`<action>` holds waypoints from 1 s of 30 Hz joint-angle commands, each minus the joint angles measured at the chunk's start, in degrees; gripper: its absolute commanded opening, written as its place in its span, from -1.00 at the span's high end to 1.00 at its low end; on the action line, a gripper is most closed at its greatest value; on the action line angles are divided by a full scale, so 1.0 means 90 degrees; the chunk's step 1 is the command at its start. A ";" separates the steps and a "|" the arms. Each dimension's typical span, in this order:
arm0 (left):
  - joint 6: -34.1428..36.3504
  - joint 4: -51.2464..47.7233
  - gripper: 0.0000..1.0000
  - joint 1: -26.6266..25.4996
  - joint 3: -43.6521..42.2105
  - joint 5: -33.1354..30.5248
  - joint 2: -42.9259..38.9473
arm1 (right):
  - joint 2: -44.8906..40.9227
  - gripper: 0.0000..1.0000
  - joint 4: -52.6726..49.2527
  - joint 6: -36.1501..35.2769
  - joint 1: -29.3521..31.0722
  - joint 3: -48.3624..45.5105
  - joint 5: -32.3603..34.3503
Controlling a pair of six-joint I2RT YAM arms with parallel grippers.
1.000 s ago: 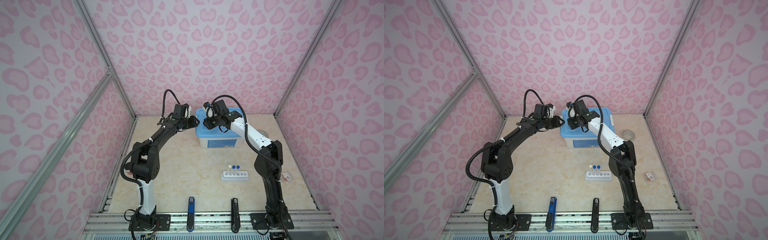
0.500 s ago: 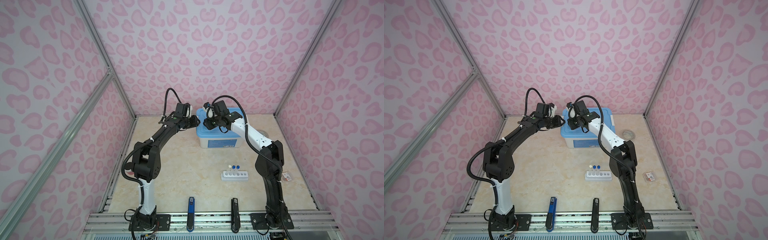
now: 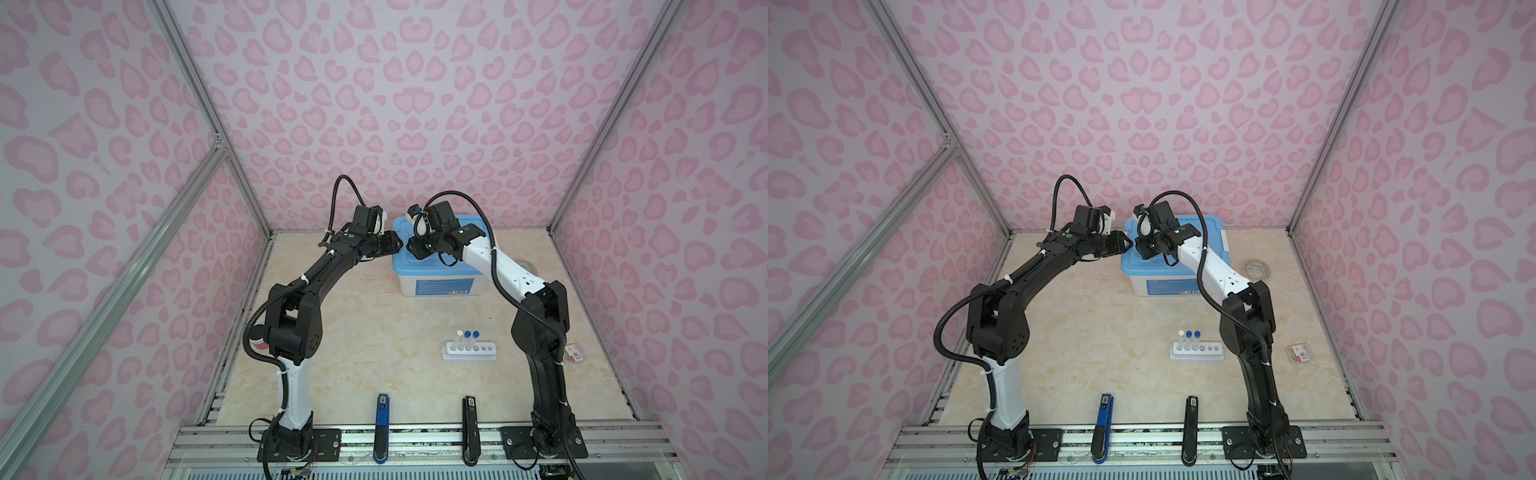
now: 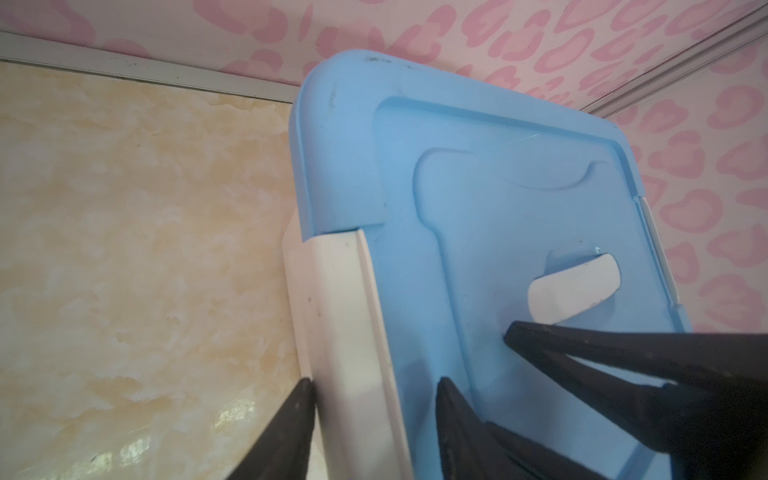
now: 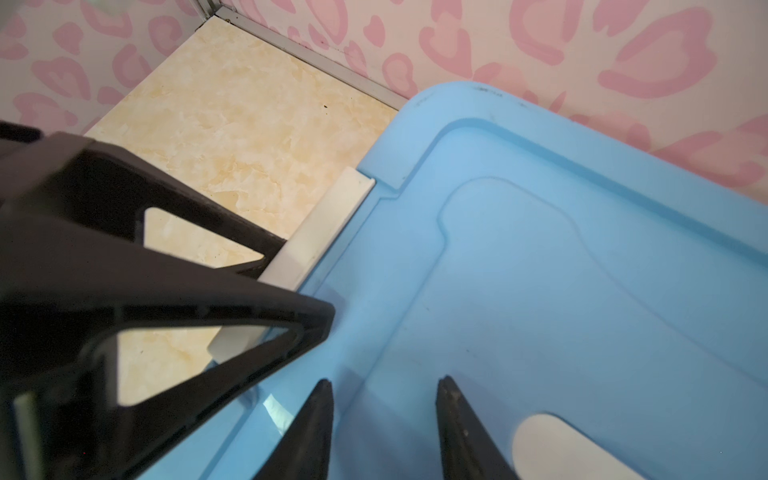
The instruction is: Organize the chemistry lab equipment
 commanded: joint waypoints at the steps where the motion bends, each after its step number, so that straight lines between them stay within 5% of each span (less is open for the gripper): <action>1: 0.0117 0.0091 -0.04 -0.0013 0.0159 0.0040 -0.0262 | 0.0039 0.16 -0.0463 0.0057 -0.0002 -0.0058 -0.0061; 19: 0.0876 0.0385 -0.21 0.0017 -0.0235 -0.0756 -0.1861 | -0.0636 0.09 -0.0337 -0.0001 -0.0131 -0.0121 0.0330; 30: 0.1511 0.1555 -0.54 0.0425 -0.2319 -0.1299 -0.3999 | -0.2371 -0.10 0.0128 -0.0097 -0.0138 -0.1296 0.1187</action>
